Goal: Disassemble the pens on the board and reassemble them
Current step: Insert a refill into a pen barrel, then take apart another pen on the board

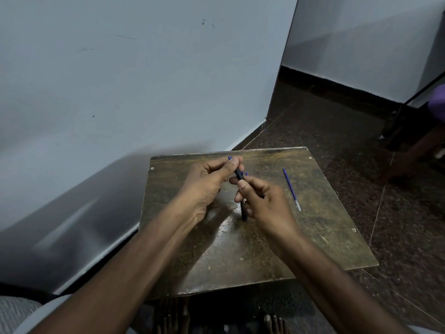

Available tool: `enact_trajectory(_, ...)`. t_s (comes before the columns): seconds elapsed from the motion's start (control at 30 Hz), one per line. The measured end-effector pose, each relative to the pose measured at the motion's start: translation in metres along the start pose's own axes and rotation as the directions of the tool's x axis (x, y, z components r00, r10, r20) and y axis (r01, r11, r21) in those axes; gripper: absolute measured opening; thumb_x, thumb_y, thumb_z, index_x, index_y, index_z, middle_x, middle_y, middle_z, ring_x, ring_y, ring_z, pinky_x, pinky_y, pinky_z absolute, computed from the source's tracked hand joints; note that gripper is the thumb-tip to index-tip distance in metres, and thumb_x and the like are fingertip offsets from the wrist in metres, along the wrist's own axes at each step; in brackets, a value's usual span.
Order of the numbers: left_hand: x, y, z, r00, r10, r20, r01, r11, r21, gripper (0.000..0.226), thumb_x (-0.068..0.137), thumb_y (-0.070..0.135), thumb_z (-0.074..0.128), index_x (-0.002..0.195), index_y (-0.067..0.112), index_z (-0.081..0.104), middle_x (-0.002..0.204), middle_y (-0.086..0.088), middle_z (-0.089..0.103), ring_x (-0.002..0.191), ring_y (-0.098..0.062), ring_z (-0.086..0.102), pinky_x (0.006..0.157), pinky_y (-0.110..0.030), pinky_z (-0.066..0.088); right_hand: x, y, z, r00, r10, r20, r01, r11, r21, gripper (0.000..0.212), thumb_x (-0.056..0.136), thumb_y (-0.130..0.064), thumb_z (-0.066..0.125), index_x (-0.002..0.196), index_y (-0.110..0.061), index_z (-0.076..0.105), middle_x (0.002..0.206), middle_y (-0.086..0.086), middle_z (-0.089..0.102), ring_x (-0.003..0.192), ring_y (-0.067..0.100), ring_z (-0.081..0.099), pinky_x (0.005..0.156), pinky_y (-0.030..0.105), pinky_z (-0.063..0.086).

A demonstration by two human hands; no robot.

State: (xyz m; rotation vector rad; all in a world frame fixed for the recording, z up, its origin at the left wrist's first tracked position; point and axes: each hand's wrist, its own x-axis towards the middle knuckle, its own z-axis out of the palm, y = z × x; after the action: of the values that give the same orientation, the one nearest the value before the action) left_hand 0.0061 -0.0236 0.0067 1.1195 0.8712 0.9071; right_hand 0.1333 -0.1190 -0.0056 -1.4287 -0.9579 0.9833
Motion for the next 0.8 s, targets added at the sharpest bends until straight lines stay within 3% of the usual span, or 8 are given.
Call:
enact_trajectory(0.1,-0.001,0.001,-0.003,0.999,-0.02,-0.034,0.024,0.991,0.135,0.013,0.097,0.028,0.08,0.099,0.018,0.088,0.084,0.013,0.084,0.06,0.012,0.065,0.057,-0.007,0.048,0.003,-0.004,-0.007,0.997,0.072,0.04,-0.068,0.995,-0.073,0.017,0.109,-0.021,0.064,0.12,-0.02,0.078,0.077,-0.004,0.078,0.056,0.001,0.056,0.062,0.022,0.048)
enact_trajectory(0.17,0.001,0.005,-0.007,0.996,0.024,-0.085,0.006,0.94,0.342,0.023,0.096,0.044,0.079,0.101,0.024,0.089,0.089,0.013,0.085,0.073,0.008,0.073,0.063,-0.016,0.051,0.003,-0.004,-0.01,0.996,0.093,-0.014,-0.094,0.988,-0.12,0.011,0.105,-0.016,0.069,0.111,-0.021,0.077,0.078,-0.004,0.08,0.061,0.0,0.064,0.068,0.027,0.051)
enact_trajectory(0.23,0.005,0.007,-0.015,0.98,0.172,-0.096,-0.057,0.716,0.695,0.035,0.098,0.059,0.07,0.102,0.029,0.087,0.09,0.012,0.084,0.078,0.001,0.074,0.066,-0.019,0.05,0.003,-0.004,-0.013,0.992,0.079,-0.096,-0.095,0.981,-0.172,0.011,0.1,-0.013,0.072,0.1,-0.023,0.077,0.072,-0.01,0.077,0.065,0.0,0.067,0.069,0.028,0.051)
enact_trajectory(0.3,0.009,0.009,-0.02,0.963,0.263,-0.054,-0.088,0.499,0.862,0.035,0.1,0.054,0.07,0.114,0.025,0.084,0.097,0.012,0.081,0.081,0.001,0.071,0.068,-0.012,0.047,0.003,-0.004,-0.017,0.986,0.054,-0.157,-0.08,0.984,-0.162,0.009,0.1,-0.016,0.073,0.101,-0.023,0.079,0.074,-0.011,0.075,0.069,0.001,0.068,0.067,0.023,0.05)
enact_trajectory(0.4,0.01,0.002,-0.02,0.978,0.21,-0.016,-0.071,0.403,0.912,0.043,0.093,0.045,0.082,0.125,0.016,0.076,0.109,0.003,0.079,0.096,-0.01,0.072,0.08,-0.02,0.055,0.003,-0.008,-0.026,0.975,-0.003,-0.223,-0.034,0.986,-0.164,0.01,0.102,-0.019,0.074,0.103,-0.027,0.08,0.078,-0.011,0.075,0.066,-0.009,0.067,0.06,0.01,0.049)
enact_trajectory(0.6,0.007,-0.006,-0.013,0.974,0.228,0.011,-0.051,0.17,0.984,0.022,0.096,0.036,0.081,0.104,0.015,0.079,0.096,-0.002,0.076,0.082,-0.014,0.067,0.063,-0.027,0.053,0.002,-0.01,-0.027,0.973,0.024,-0.228,-0.06,0.987,-0.15,0.013,0.103,-0.023,0.073,0.112,-0.021,0.082,0.089,0.0,0.084,0.074,0.003,0.077,0.061,0.016,0.053)
enact_trajectory(0.7,0.01,-0.003,-0.016,0.984,0.177,0.009,-0.051,0.232,0.971,0.016,0.102,0.025,0.074,0.111,0.014,0.082,0.095,-0.003,0.078,0.082,-0.015,0.071,0.068,-0.03,0.061,0.002,-0.009,-0.024,0.979,0.043,-0.201,-0.072,0.988,-0.138,0.007,0.099,-0.023,0.079,0.105,-0.026,0.081,0.089,0.002,0.085,0.078,0.01,0.079,0.062,0.019,0.053)
enact_trajectory(0.8,0.012,0.007,-0.023,0.988,0.145,-0.047,-0.031,0.494,0.869,0.026,0.106,0.022,0.067,0.13,0.02,0.078,0.11,0.0,0.081,0.088,-0.011,0.072,0.07,-0.015,0.052,0.002,-0.011,-0.022,0.984,0.046,-0.171,-0.066,0.991,-0.112,0.013,0.094,-0.017,0.084,0.103,-0.023,0.077,0.084,0.003,0.085,0.068,0.006,0.077,0.057,0.015,0.054)
